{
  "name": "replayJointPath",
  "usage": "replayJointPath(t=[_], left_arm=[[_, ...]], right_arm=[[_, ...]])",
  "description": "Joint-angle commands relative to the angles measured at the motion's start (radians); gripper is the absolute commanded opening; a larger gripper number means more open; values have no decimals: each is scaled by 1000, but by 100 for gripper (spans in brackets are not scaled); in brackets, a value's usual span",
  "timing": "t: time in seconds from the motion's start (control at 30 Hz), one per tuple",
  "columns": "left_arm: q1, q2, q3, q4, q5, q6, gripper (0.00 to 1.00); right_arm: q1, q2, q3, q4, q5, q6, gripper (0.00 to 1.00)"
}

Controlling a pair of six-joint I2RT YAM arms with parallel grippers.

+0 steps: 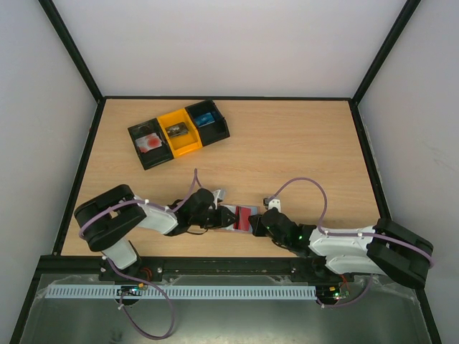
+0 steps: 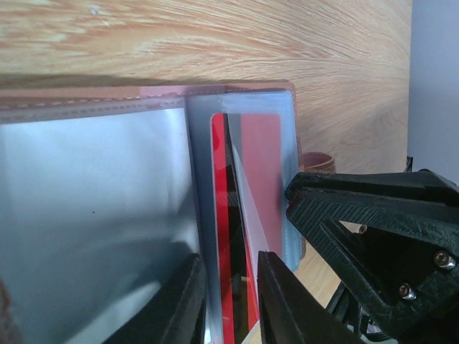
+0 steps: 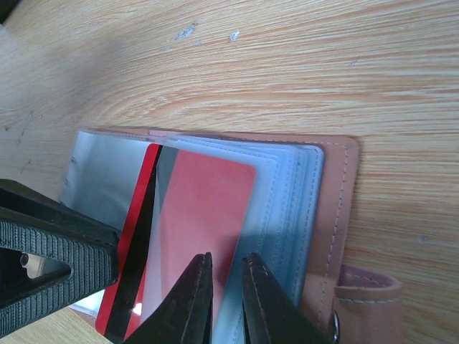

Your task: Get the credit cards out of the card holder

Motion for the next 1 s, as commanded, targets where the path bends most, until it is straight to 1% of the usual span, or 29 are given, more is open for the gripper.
replayJointPath(t=[0.0,0.07,0.27,0.63,0.97], left_arm=[[3,14,-11,34,17,1,22],[3,13,-10,26,16,3,19],[3,1,-22,20,8,5,3],[14,-14,-35,32,36,13,3],[52,-93,-83,2,38,21,3]], right_arm=[[-3,12,-15,-1,8,13,13],[-3,12,-16,0,10,13,13],[-3,20,-14,-4,14,11,11],[-5,15,-22,-22,37,10,10],[-10,20,-23,-25,40,8,10]])
